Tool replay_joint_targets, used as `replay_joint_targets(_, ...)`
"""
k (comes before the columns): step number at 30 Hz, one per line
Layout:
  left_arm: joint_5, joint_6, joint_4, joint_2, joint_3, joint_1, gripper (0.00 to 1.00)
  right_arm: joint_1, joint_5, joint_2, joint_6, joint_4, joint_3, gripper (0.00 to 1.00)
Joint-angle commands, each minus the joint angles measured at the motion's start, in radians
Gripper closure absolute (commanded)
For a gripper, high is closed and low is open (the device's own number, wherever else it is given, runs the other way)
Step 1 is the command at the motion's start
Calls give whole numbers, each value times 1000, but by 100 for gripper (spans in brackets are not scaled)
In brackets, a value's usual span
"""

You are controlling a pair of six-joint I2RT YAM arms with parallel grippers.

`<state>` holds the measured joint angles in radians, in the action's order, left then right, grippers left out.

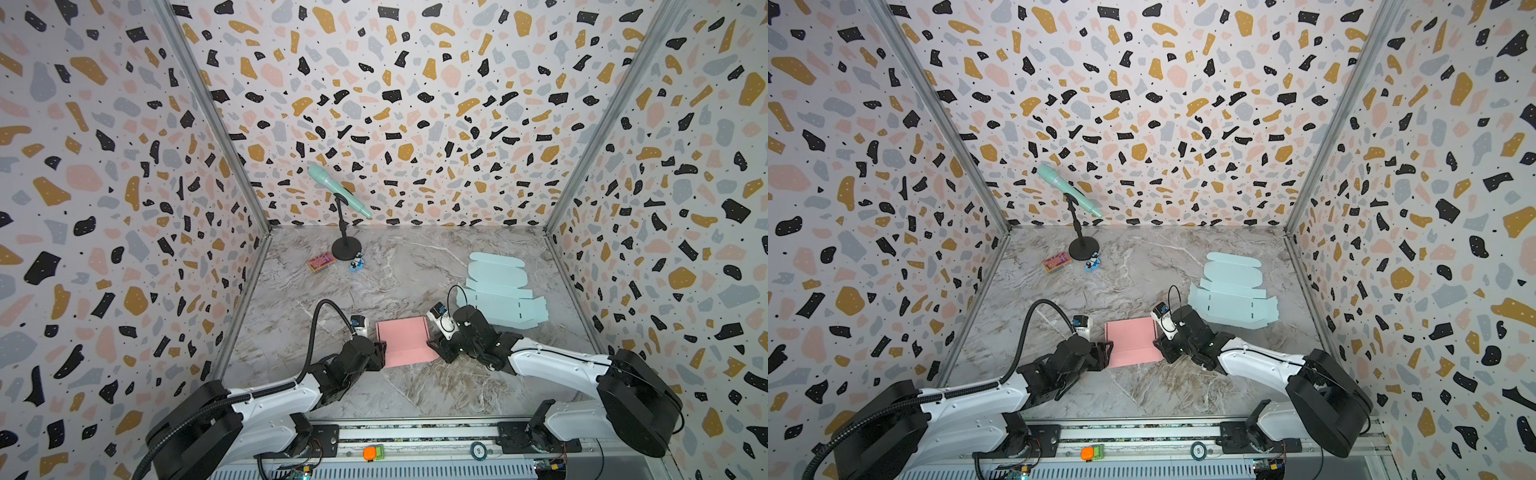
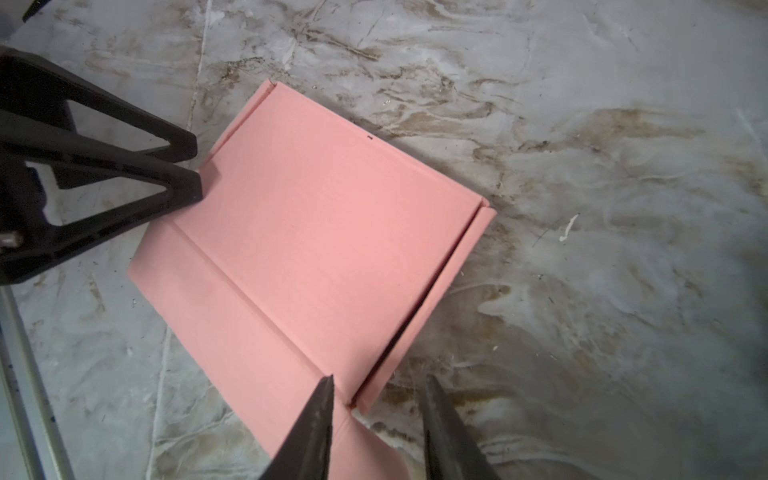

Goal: Fold the paper box

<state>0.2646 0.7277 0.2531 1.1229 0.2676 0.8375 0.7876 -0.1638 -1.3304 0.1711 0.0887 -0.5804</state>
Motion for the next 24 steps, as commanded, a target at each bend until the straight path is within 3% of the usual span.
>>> replay_joint_targets(1,-10,8,38,-2,-21,-5,39,4,15,1,13,-3,6,63)
replay_joint_targets(17,-7,14,69,9,-49,-4,42,4,55,-15,28,-33,1,63)
replay_joint_targets(24,1,3,16,-46,-22,-3,39,10,74,69,55,-71,2,63)
